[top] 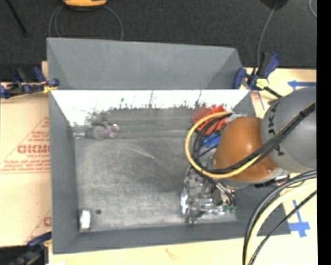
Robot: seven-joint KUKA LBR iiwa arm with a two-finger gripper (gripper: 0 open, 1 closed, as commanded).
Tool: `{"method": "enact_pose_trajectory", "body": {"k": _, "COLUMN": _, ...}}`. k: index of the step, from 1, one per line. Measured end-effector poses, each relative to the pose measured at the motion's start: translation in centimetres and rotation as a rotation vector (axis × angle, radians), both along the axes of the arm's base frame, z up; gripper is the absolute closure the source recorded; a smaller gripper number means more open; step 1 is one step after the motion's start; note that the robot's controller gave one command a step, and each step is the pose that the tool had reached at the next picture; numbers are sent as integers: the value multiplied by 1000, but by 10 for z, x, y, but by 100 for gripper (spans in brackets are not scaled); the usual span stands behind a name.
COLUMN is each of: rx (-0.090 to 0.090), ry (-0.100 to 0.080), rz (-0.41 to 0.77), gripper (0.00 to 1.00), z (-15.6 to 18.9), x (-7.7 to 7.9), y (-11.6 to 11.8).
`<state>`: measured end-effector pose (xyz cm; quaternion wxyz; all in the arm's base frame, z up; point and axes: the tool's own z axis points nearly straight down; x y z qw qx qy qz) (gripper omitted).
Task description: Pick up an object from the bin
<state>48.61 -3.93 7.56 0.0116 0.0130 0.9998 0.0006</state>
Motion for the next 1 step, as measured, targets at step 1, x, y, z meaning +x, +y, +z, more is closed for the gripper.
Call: {"method": "enact_pose_trajectory", "body": {"k": 1, "rx": -8, "ry": 16, "rz": 428, "gripper": 100, "z": 144, "x": 12, "y": 21}}
